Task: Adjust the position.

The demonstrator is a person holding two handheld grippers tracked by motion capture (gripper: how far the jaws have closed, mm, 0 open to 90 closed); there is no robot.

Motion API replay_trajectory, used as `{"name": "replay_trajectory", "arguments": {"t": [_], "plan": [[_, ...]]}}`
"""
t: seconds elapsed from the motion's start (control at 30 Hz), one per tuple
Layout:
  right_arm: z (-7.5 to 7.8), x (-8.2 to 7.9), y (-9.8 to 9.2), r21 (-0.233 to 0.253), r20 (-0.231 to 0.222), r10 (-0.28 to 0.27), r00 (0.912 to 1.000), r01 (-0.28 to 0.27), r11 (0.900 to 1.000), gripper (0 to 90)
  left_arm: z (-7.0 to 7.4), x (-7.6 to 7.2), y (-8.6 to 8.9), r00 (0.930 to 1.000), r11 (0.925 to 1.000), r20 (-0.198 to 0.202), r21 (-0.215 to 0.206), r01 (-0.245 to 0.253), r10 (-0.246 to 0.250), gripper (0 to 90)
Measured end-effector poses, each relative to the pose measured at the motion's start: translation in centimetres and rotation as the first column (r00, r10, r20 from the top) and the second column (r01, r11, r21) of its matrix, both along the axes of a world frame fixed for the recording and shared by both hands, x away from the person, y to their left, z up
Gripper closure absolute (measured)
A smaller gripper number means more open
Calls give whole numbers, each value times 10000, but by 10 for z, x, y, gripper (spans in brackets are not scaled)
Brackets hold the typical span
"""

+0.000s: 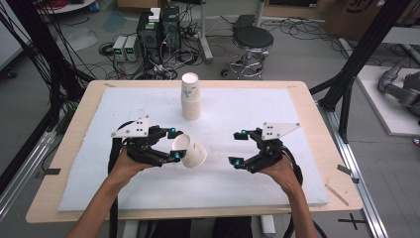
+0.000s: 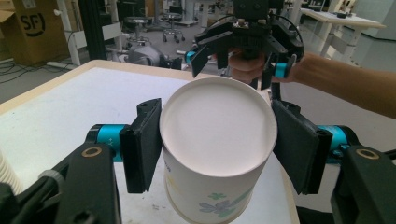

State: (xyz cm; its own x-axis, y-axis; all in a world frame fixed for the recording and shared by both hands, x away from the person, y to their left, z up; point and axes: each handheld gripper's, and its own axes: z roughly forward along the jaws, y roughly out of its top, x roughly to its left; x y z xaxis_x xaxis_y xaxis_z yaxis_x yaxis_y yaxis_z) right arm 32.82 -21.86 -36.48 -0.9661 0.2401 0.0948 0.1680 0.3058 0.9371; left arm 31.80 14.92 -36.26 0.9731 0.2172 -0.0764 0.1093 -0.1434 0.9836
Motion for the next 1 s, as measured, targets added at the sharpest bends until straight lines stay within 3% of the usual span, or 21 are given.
{"name": "replay_trajectory", "arguments": {"t": [0.17,0.43,0.8,1.0], "plan": [[7,5,30,32,60,922,9957,-922,9957,132,2,-3,-7,9999,9999,17,-84,122,-122,365],[7,9,61,-17,-110,1809,9834,-1809,9835,132,5,-5,-8,9997,9997,118,-123,232,-231,365],[-2,10,84,-167,-240,2407,9703,-2412,9703,143,13,-7,-12,9992,9987,164,-331,382,-377,365],[-7,11,91,-210,-277,2518,9674,-2524,9674,144,15,-8,-11,9989,9982,156,-396,451,-445,365]]}}
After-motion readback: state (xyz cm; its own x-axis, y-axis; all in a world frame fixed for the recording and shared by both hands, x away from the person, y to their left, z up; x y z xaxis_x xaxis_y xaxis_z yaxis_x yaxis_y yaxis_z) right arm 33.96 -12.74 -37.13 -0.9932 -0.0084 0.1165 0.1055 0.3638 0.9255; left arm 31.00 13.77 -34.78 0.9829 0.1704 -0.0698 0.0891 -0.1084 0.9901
